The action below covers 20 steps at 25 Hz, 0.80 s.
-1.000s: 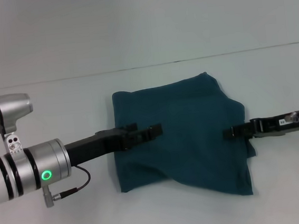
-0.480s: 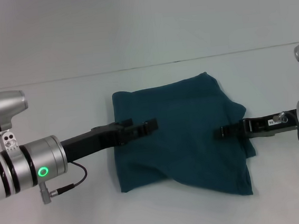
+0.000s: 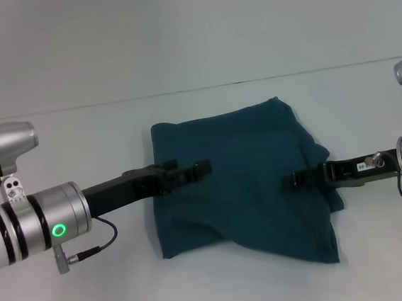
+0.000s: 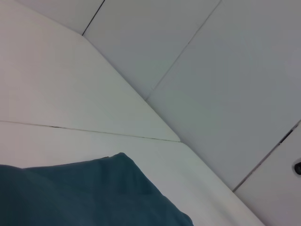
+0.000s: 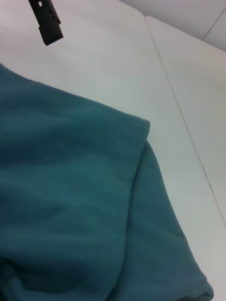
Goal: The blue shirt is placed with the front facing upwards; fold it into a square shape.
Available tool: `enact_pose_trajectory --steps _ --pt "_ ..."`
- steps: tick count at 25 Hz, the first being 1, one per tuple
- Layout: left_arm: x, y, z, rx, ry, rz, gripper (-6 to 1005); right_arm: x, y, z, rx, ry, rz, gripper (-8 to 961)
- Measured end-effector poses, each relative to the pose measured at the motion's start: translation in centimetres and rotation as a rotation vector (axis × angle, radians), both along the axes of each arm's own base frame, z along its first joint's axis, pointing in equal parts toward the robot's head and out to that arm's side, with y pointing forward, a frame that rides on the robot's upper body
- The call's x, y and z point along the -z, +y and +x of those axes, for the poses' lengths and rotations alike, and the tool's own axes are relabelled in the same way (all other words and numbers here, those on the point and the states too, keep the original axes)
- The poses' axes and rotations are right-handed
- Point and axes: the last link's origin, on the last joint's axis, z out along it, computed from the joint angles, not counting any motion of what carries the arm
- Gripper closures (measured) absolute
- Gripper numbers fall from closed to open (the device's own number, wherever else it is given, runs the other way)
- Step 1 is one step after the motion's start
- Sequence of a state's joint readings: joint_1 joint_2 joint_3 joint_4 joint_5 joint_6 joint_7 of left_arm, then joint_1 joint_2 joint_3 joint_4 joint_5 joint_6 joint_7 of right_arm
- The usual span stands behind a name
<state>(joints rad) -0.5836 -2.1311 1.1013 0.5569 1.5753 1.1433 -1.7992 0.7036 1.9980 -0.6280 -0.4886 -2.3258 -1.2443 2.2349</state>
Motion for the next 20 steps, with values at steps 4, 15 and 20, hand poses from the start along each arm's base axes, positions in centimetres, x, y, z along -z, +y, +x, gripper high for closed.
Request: enact_pose_trajectory --steps 4,15,20 --pt "0.1 0.0 -0.1 -0.006 0.001 0.000 35 0.0 -0.2 0.5 0.016 -0.006 0.010 193" --pt "0.2 -0.1 0.0 -0.005 -0.001 -0.001 36 0.2 0.0 1.0 0.033 -0.028 0.043 193" --pt "0.2 0.0 -0.1 -0.009 0.004 0.004 35 0.5 0.6 0.5 0.024 -0.035 0.059 193"
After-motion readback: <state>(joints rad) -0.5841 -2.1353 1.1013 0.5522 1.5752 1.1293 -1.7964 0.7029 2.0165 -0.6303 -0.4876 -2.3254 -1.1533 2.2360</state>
